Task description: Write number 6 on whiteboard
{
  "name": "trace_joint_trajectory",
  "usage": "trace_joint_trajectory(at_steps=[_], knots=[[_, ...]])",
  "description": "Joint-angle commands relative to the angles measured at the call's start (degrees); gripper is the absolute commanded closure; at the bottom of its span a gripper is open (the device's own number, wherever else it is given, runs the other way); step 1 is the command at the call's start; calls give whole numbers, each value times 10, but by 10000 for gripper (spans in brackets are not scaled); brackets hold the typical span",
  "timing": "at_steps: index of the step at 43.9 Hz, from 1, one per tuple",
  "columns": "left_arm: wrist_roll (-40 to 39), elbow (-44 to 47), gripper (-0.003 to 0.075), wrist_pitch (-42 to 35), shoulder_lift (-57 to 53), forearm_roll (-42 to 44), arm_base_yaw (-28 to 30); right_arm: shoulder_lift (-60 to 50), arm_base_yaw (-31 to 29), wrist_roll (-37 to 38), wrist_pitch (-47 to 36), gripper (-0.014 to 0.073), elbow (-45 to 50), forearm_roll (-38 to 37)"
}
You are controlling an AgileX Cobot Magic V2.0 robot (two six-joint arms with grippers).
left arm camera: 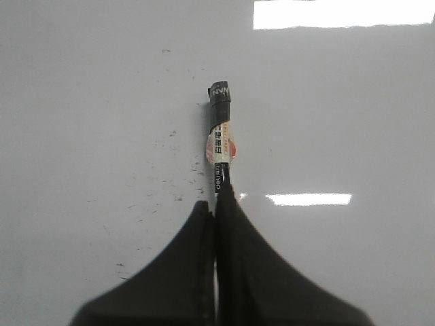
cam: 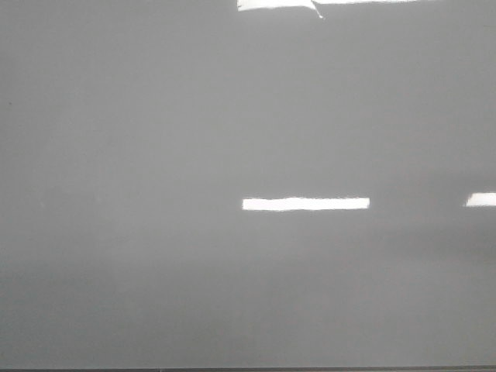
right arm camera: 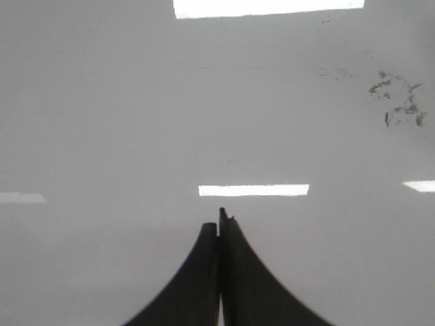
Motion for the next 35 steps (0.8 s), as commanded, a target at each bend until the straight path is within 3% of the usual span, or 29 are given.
trace_joint_trajectory(at_steps=[1, 21, 35], knots=[[-3, 2, 741, -47, -8, -5, -4, -10, 1, -2, -50, 662, -3, 0], [-3, 2, 741, -47, -8, -5, -4, -10, 1, -2, -50, 662, -3, 0], [-3, 2, 741, -68, -8, -5, -4, -10, 1, -2, -153, 662, -3, 0]])
